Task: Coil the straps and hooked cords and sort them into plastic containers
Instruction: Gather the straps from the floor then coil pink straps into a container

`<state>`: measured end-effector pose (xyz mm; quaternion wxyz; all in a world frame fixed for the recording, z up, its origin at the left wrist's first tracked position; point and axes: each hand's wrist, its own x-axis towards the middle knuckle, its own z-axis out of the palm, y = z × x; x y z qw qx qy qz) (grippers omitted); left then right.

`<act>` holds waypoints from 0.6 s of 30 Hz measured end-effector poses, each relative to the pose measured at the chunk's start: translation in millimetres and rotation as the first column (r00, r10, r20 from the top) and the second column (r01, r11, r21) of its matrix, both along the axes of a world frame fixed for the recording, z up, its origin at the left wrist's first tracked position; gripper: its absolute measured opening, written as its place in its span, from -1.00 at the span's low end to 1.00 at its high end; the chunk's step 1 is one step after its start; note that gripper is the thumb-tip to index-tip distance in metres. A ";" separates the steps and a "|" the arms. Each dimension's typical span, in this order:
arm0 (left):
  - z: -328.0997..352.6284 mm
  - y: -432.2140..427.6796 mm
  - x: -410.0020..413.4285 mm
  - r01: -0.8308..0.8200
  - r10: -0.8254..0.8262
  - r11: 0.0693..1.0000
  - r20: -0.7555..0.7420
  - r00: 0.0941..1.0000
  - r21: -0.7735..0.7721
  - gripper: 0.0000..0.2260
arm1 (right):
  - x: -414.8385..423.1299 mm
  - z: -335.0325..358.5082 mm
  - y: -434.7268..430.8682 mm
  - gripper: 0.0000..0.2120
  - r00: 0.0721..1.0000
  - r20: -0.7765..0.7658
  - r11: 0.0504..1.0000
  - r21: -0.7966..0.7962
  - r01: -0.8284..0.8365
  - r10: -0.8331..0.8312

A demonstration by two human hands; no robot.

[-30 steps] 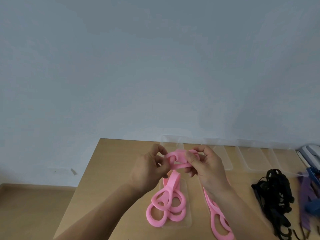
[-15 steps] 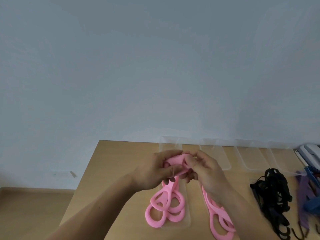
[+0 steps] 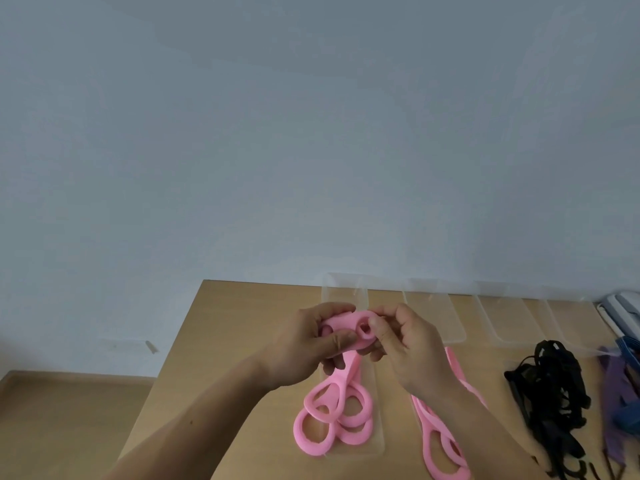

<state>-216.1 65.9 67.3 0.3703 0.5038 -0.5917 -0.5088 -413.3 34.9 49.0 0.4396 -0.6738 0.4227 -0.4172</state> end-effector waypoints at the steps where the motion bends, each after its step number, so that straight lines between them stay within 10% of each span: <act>1: -0.9 0.4 0.7 -0.024 0.024 1.000 -0.003 1.000 0.004 -0.62 | 2.7 -2.6 -0.3 -0.80 0.997 -0.065 0.998 -0.056 0.027 -0.030; 8: -11.0 0.7 8.2 -0.114 0.118 0.992 0.102 0.988 -0.050 -0.63 | 23.2 -16.3 2.1 -0.72 0.956 -0.224 0.941 -0.319 0.112 -0.190; 12: -16.2 1.2 21.3 -0.098 0.108 0.993 0.178 0.978 -0.063 -0.60 | 32.6 -13.6 -4.0 -0.90 0.937 -0.342 0.988 -0.152 0.026 -0.078; 18: -24.4 -6.6 54.6 -0.011 0.019 0.999 0.190 0.982 -0.045 -0.61 | 44.4 -5.8 -8.2 -0.62 0.886 -0.452 0.980 -0.109 -0.166 0.100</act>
